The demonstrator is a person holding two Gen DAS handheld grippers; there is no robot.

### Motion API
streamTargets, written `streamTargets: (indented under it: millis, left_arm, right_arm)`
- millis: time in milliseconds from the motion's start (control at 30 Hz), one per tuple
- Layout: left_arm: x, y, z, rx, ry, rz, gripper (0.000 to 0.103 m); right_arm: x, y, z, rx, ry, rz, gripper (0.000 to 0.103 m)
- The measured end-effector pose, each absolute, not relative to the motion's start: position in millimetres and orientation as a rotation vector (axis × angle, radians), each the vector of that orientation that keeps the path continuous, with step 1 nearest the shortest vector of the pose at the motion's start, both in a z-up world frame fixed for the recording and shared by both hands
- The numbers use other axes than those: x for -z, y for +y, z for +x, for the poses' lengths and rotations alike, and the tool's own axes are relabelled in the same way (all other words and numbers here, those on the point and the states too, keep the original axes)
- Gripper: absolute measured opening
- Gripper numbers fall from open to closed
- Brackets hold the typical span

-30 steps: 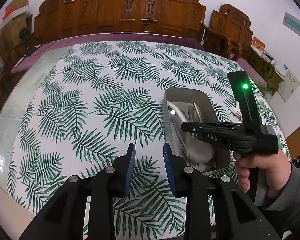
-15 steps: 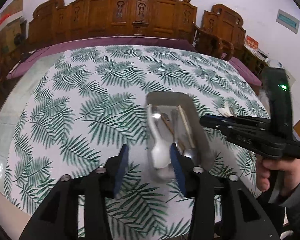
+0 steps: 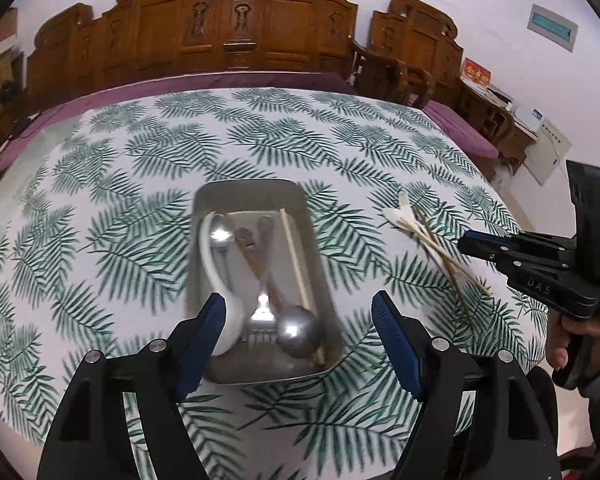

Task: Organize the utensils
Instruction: 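Grasp a light wooden chopstick from the pile with the right tool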

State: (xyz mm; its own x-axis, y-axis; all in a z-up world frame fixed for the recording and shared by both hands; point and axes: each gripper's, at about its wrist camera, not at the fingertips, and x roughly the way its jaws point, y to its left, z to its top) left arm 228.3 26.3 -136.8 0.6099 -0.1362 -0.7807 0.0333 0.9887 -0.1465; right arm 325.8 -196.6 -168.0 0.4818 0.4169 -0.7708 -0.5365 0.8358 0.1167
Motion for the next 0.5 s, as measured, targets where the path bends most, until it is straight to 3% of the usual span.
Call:
streamTargets:
  millis: [100,233,333,500]
  left_arm:
    - [138,14,233,0.107,0.910,-0.121,0.072]
    - [142,0,237,0.111,0.921,-0.115,0.076]
    - [146,-6,240,0.108,0.935,-0.117,0.083]
    - [153,-20,244,0.105,0.953,-0.113,0.084]
  right_arm:
    - [178,-218,331,-0.562,0.903,-0.160,0.017]
    - [197,-238,339,-0.543,0.937,-0.186,0.028]
    - [215,-250,344,-0.531,0.967,-0.209,0.028]
    - [232,-262,346,-0.552,1.003,-0.213,0.028]
